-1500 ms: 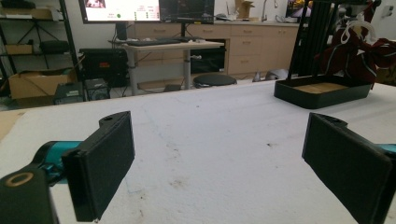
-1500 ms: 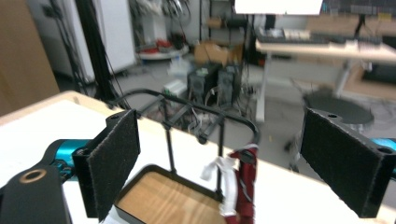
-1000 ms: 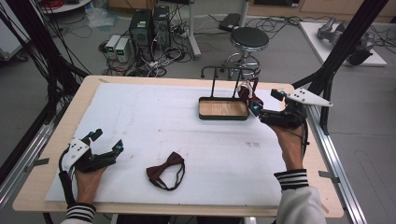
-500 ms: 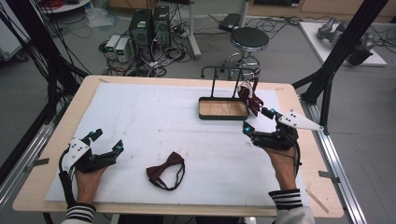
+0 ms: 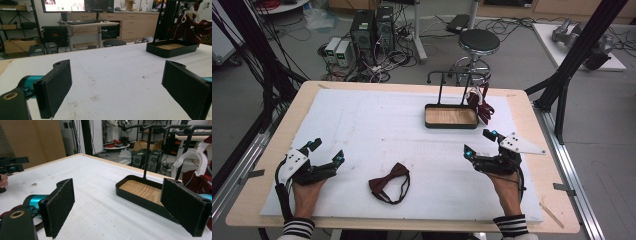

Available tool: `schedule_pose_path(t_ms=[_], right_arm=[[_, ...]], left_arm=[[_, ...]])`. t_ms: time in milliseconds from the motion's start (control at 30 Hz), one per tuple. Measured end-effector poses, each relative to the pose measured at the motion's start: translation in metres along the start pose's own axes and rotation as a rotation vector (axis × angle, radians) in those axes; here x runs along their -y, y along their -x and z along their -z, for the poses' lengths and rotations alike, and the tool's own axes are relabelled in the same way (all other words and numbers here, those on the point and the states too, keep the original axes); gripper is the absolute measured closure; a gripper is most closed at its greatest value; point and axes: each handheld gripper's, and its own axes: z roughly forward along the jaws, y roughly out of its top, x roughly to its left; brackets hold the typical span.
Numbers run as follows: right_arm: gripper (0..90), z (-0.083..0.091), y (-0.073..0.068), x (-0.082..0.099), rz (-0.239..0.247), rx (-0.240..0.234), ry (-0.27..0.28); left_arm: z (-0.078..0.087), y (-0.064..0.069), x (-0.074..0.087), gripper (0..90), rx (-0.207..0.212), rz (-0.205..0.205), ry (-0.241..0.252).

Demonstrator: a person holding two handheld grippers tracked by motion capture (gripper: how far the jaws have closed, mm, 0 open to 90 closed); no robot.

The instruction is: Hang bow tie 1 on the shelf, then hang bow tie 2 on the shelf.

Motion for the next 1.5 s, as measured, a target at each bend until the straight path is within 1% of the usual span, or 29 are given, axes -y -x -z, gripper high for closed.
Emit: schedule_pose_path(t_ms=[267,333,367,500,567,733,900,933,1000,1133,1233,1367,1500], right_arm=[[11.4,-0.003,-0.008,0.013,0.015,0.006,-0.012],[11.4,-0.005,-0.009,0.016,0.006,-0.001,-0.022],[11.4,-0.006,-0.009,0.016,0.011,-0.005,-0.028],[11.4,-0.008,-0.010,0.015,0.011,-0.017,-0.031],[11.4,-0.009,-0.010,0.015,0.020,-0.023,-0.028],[11.4,-0.012,-0.010,0.014,0.016,-0.030,-0.042],[11.4,-0.015,-0.012,0.010,0.016,-0.047,-0.051],[11.3,-0.016,-0.012,0.009,0.026,-0.051,-0.050],[11.4,-0.018,-0.014,0.007,0.027,-0.064,-0.060],[11.4,-0.025,-0.018,0.004,0.044,-0.097,-0.087],[11.4,-0.033,-0.021,-0.001,0.054,-0.148,-0.114],[11.4,-0.045,-0.027,-0.008,0.073,-0.200,-0.141],[11.4,-0.056,-0.033,-0.013,0.095,-0.234,-0.164]], left_arm=[[0.000,0.000,0.000,9.7,-0.001,0.003,0.001],[0.000,0.000,0.000,9.7,-0.004,0.002,0.003],[0.000,0.000,0.000,9.7,-0.005,0.003,0.007],[0.000,0.000,0.000,9.7,-0.007,0.003,0.007],[0.000,0.000,0.000,9.7,-0.007,0.001,0.003],[0.000,0.000,0.000,9.7,-0.005,0.001,0.003],[0.000,0.000,0.000,9.7,-0.003,0.002,0.004],[0.000,0.000,0.000,9.7,-0.003,0.001,0.004],[0.000,0.000,0.000,9.7,-0.003,0.003,0.006],[0.001,0.000,0.000,9.7,-0.001,0.003,0.007],[0.001,0.000,0.000,9.7,0.000,0.001,0.009],[0.001,0.000,0.000,9.7,0.001,0.000,0.008],[0.001,0.000,0.000,9.7,-0.001,0.001,0.011]])
